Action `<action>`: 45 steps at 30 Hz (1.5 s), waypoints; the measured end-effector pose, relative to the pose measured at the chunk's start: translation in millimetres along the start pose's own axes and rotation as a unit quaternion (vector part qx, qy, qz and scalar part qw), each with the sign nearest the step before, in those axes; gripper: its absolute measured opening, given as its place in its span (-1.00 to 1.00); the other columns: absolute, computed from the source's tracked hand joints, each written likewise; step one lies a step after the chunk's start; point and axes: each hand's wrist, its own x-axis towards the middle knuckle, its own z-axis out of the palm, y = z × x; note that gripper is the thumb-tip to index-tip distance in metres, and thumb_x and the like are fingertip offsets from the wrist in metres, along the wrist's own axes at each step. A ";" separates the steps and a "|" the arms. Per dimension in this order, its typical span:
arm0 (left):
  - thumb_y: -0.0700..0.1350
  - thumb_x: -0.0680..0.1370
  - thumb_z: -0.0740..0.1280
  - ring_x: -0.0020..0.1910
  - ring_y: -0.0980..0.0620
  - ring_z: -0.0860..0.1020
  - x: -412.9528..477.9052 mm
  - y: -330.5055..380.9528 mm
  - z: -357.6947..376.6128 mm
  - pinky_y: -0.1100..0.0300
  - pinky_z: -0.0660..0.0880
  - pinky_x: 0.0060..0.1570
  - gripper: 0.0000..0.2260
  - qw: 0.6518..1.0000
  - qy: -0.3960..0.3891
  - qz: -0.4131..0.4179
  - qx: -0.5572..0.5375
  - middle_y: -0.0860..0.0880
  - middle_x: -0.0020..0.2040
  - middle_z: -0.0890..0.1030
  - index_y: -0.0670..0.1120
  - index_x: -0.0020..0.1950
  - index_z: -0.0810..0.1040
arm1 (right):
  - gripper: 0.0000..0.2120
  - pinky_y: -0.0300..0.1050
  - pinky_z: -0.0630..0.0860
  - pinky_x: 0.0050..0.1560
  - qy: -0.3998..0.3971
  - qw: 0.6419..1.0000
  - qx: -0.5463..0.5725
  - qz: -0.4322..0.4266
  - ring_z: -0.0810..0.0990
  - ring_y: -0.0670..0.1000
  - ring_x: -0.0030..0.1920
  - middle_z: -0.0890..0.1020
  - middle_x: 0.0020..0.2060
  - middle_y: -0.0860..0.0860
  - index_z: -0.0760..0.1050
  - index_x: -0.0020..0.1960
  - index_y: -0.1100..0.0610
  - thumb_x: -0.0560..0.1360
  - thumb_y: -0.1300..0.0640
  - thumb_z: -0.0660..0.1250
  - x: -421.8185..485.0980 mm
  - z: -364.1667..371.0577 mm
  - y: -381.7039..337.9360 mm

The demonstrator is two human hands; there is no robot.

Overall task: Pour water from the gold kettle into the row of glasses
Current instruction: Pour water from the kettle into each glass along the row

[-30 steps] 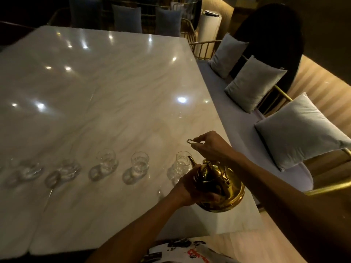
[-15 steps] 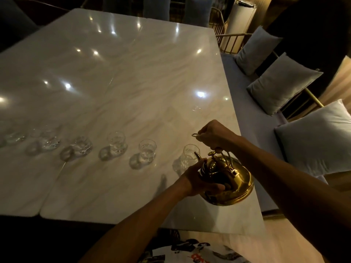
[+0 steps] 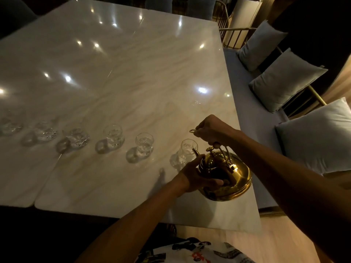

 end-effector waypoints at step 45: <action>0.12 0.38 0.57 0.36 0.00 0.53 6.2 2.7 4.1 0.41 0.49 0.14 -0.24 0.999 0.033 0.014 -0.006 0.02 0.40 0.56 0.06 0.52 0.37 | -0.73 -0.14 0.41 -0.50 -0.014 0.999 -0.028 -0.012 0.47 0.05 -0.49 0.58 -0.29 0.18 0.60 0.04 0.36 0.52 0.14 0.35 12.6 -2.4 -0.2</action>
